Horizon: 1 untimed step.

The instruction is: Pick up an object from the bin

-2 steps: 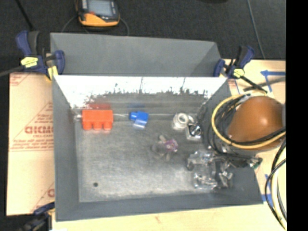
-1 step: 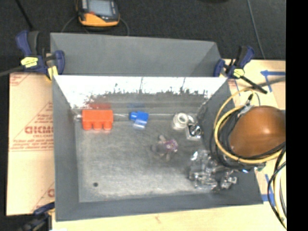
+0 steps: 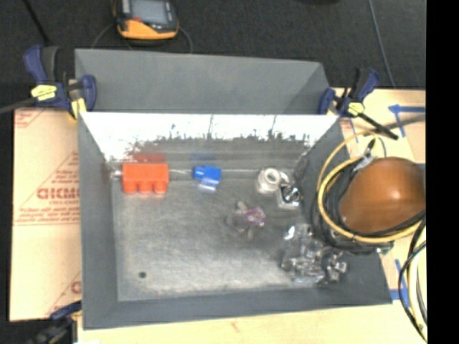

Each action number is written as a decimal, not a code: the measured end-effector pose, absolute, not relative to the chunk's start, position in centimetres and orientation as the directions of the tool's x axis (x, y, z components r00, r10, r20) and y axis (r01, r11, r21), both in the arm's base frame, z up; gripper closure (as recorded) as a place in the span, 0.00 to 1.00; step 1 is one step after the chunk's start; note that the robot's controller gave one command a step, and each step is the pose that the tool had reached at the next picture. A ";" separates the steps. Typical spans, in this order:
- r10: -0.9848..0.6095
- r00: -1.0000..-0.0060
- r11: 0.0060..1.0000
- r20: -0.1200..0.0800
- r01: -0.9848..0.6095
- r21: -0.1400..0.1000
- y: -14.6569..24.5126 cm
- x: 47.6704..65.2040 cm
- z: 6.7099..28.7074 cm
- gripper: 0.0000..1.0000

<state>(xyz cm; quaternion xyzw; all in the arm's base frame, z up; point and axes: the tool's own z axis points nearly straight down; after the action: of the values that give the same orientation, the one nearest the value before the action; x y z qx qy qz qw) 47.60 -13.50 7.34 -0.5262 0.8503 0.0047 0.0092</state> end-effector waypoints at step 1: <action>-0.898 -0.439 0.439 -0.012 -0.898 -0.001 -12.9 47.8 8.0 1.00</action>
Offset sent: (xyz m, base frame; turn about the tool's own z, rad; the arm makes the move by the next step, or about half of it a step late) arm 0.0000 0.0000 0.0063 0.0000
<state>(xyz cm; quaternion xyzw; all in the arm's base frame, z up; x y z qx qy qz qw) 47.75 -12.90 7.99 -0.5294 0.8484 0.0027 0.0051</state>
